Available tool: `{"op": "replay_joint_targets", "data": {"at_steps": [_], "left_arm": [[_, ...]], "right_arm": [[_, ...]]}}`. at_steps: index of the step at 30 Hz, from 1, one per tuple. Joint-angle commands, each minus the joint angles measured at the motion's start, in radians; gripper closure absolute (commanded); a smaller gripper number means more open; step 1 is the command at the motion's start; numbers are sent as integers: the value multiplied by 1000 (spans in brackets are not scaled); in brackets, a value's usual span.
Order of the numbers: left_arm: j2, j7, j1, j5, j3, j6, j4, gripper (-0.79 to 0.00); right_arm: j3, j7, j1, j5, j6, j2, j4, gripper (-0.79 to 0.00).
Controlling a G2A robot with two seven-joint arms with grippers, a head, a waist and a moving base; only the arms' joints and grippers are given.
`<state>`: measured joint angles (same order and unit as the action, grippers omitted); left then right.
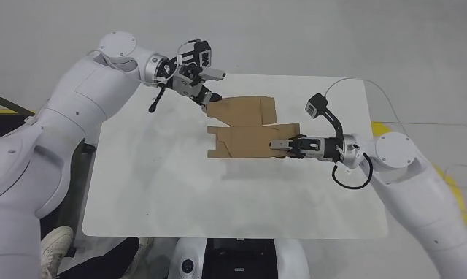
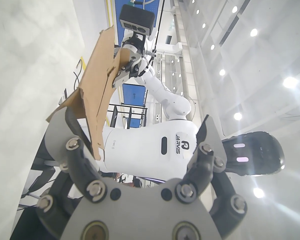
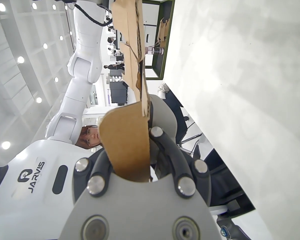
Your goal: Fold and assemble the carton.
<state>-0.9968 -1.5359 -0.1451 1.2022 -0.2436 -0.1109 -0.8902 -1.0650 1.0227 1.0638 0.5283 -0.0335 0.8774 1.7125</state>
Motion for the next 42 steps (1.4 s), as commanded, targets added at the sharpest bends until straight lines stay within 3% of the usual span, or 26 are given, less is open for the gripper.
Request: {"op": "replay_joint_targets", "data": {"at_steps": [1, 3, 9, 11, 16, 18, 26, 34, 40, 42], "left_arm": [[-3, 0, 0, -13, -2, -2, 4, -785], [-7, 0, 0, -27, -6, -3, 9, -739], [-14, 0, -3, -66, -18, -1, 27, -425], [-17, 0, -4, -79, -23, 1, 31, -360], [-23, 0, -6, -118, -34, 13, 48, -305], [-26, 0, -7, -135, -38, 19, 51, -246], [-37, 0, -11, -200, -53, 36, 57, -222], [-39, 0, -17, -264, -74, 37, 50, -123], [-44, 0, -24, -298, -93, 46, 47, -102], [-46, 0, -27, -306, -100, 50, 47, -49]], "right_arm": [[-4, -5, 3, -2, 1, 1, 5, 0], [-9, -13, 9, -3, 3, 1, 10, 0], [-25, -28, 27, -8, 14, 2, 26, 0], [-29, -31, 31, -11, 18, 3, 30, 0], [-36, -39, 37, -21, 33, 4, 41, 0], [-39, -41, 39, -25, 38, 5, 45, 0], [-51, -50, 44, -42, 55, 8, 49, 0], [-56, -49, 46, -47, 60, 12, 48, 0], [-57, -46, 44, -51, 64, 15, 49, 0], [-59, -48, 45, -54, 65, 16, 49, 0]]}}
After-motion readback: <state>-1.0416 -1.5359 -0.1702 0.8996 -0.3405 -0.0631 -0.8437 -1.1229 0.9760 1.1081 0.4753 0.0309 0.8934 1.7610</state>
